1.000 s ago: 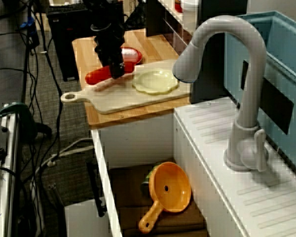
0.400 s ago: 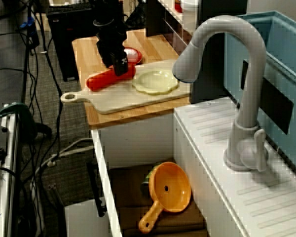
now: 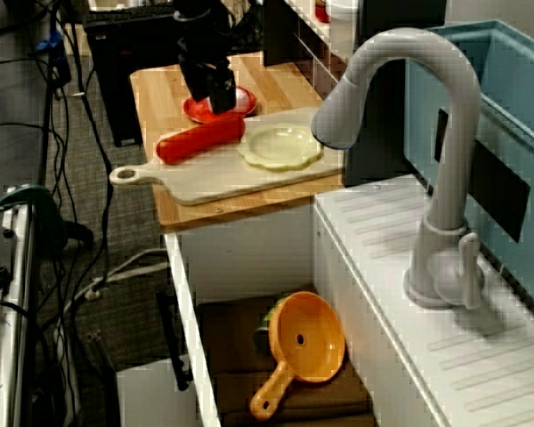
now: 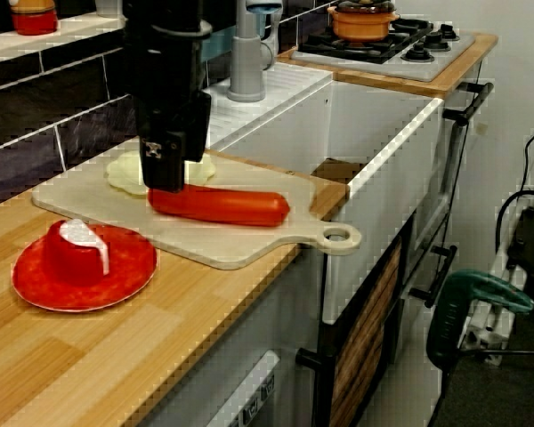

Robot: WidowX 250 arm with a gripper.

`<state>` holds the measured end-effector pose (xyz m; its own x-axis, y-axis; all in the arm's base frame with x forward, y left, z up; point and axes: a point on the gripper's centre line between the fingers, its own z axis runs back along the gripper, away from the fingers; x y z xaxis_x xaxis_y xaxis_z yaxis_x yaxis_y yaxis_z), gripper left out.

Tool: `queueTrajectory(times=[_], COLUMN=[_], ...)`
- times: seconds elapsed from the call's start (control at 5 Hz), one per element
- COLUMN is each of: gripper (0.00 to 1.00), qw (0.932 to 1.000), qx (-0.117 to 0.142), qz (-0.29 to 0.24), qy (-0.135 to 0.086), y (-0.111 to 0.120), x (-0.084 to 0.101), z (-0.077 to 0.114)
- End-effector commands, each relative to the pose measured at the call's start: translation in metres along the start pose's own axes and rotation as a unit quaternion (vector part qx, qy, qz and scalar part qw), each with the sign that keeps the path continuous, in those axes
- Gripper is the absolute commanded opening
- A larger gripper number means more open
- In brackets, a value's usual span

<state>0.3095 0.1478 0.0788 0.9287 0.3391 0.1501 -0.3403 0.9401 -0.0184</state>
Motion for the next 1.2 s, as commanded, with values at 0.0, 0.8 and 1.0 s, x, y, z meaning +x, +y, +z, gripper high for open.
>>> queueTrajectory(times=[0.0,0.8,1.0], gripper=[1.00,1.00,1.00], qw=[0.9983,0.9462,0.9291], qx=[0.002,0.020,0.020], qz=[-0.037,-0.318,-0.367], qy=[-0.046,-0.059,-0.040], y=[0.025,0.044,0.053], x=[0.031,0.057,0.065], z=[0.012,0.012,0.017])
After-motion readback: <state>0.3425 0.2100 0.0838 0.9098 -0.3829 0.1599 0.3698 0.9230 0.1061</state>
